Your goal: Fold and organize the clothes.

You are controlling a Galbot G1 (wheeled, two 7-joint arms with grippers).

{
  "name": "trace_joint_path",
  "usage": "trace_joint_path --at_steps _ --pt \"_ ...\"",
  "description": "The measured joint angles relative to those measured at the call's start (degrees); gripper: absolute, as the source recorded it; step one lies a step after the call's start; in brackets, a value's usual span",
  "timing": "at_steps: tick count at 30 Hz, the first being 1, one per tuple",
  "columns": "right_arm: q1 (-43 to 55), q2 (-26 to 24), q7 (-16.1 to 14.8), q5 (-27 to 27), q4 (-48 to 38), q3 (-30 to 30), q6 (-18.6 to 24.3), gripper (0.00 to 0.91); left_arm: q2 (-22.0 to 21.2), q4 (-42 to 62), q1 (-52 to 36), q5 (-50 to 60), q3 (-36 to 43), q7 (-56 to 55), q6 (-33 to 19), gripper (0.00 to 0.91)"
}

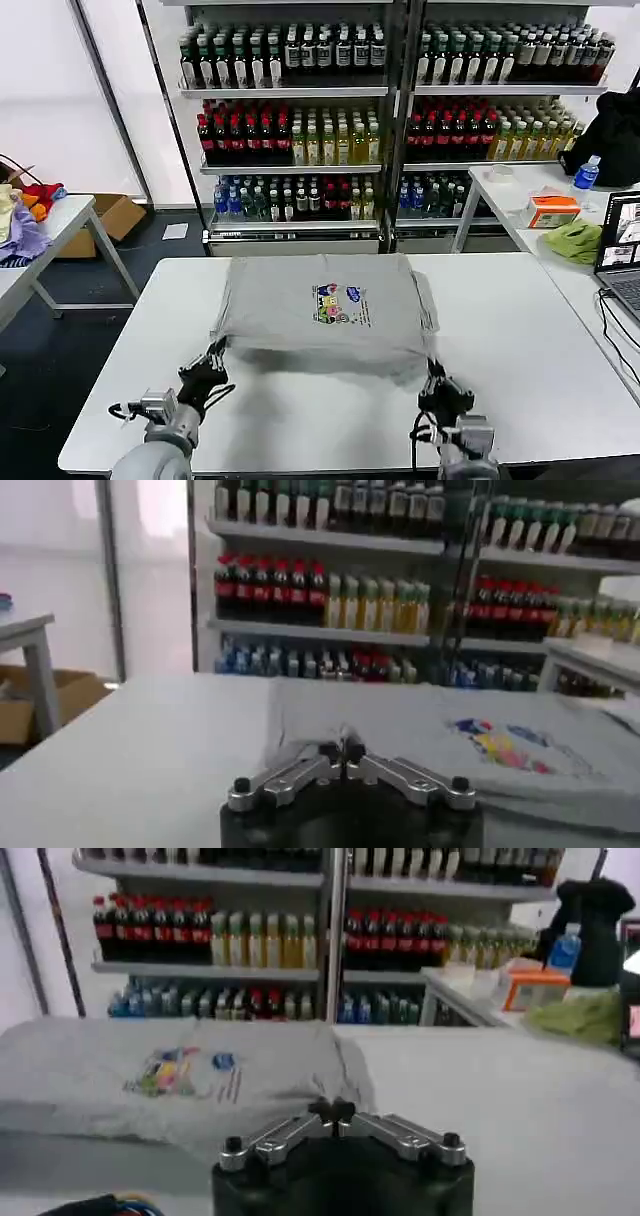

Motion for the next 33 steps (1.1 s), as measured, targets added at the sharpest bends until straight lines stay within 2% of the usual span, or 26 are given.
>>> trace_joint_path --at_steps 21,22,23,24,25,33 --pt "23.6 0.3 -4.6 2.5 -21.6 -3.0 -1.6 0.0 0.5 17.3 -18.4 -2.4 4.0 0.5 -1.4 0.0" --pt "24.6 0.3 -4.9 2.6 -22.7 -3.3 -1.7 0.0 0.5 18.2 -19.2 -2.4 4.2 0.5 -1.4 0.02" --pt "25.6 0.3 -5.2 2.6 -23.8 -3.6 -1.8 0.191 0.4 19.0 -19.8 -2.5 4.3 0.5 -1.5 0.232" --pt "26.4 0.3 -5.5 2.7 -24.8 -3.8 -2.0 0.907 0.4 19.9 -20.6 -2.5 4.4 0.6 -1.5 0.836" --pt "27.1 0.3 -5.8 2.7 -25.7 -4.1 -2.0 0.907 0.4 20.7 -21.1 -2.5 4.6 0.6 -1.5 0.907" --pt "32.3 1.3 -6.4 2.5 -32.1 -5.7 -2.1 0.907 0.6 26.2 -24.5 -2.5 5.5 0.9 -1.0 0.907"
